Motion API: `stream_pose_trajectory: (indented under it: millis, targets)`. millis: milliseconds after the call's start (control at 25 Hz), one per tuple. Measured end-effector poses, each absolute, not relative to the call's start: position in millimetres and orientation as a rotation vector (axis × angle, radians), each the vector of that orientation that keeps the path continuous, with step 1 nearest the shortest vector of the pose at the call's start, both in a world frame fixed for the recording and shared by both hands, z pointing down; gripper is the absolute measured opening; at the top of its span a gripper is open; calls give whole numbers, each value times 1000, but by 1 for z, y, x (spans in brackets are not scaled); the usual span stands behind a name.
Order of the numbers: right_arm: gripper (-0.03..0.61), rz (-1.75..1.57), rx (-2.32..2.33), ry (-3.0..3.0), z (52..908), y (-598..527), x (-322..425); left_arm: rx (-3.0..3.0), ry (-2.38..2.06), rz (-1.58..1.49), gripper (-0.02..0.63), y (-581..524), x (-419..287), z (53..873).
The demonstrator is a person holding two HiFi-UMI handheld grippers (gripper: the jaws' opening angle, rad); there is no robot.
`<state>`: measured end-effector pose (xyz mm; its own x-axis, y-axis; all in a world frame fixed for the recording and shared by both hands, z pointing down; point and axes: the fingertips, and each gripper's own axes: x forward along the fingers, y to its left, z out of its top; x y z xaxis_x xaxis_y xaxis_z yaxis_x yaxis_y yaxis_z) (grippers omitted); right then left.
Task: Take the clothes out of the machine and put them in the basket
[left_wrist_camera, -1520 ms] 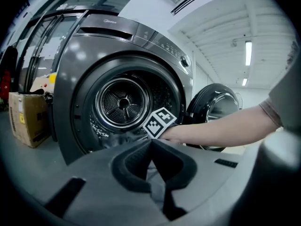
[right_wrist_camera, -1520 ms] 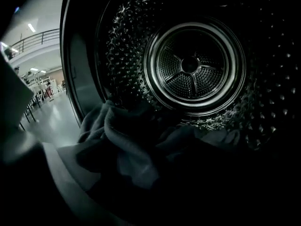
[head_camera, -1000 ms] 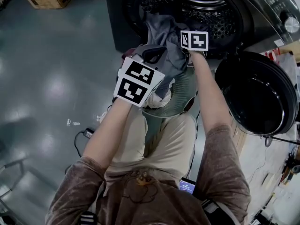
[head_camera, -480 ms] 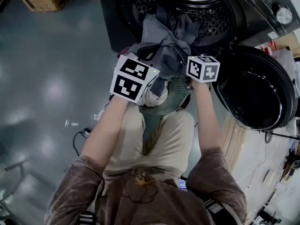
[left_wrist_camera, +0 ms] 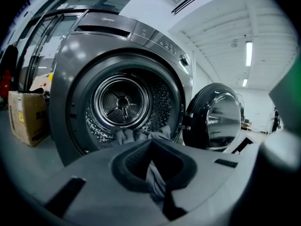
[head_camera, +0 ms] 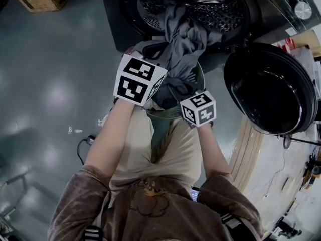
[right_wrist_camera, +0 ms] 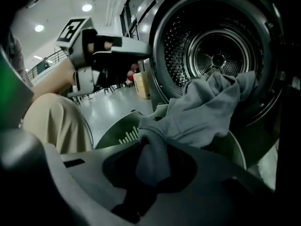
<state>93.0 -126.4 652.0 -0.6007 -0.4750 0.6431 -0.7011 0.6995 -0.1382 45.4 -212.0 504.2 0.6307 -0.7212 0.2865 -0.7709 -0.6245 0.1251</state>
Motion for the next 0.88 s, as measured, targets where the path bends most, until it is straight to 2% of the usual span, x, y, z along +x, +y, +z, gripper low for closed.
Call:
stream_pose_trajectory:
  millis: [80, 200, 320, 480, 520, 600, 680, 880]
  targets:
    - [79, 480, 929, -2308, 656, -117, 92, 2617, -1220, 305, 3, -212, 45, 504]
    - [197, 473, 1002, -2322, 646, -121, 96, 2619, -1220, 302, 3, -211, 44, 502]
    - [208, 436, 1087, -2383, 619, -147, 104, 2623, -1220, 301, 3, -210, 44, 501]
    - [291, 321, 1217, -2404, 584, -211, 123, 2625, -1211, 290, 3, -209, 48, 500]
    - [293, 290, 1240, -2409, 575, -229, 124, 2627, -1209, 292, 3, -208, 48, 500]
    - [347, 237, 1276, -2405, 562, -268, 124, 2630, -1208, 299, 3, -208, 48, 500]
    - [401, 221, 1303, -2358, 561, -302, 126, 2629, -1209, 298, 3, -207, 48, 499]
    - [460, 225, 1278, -2178, 589, -361, 133, 2631, -1200, 301, 3, -205, 46, 499]
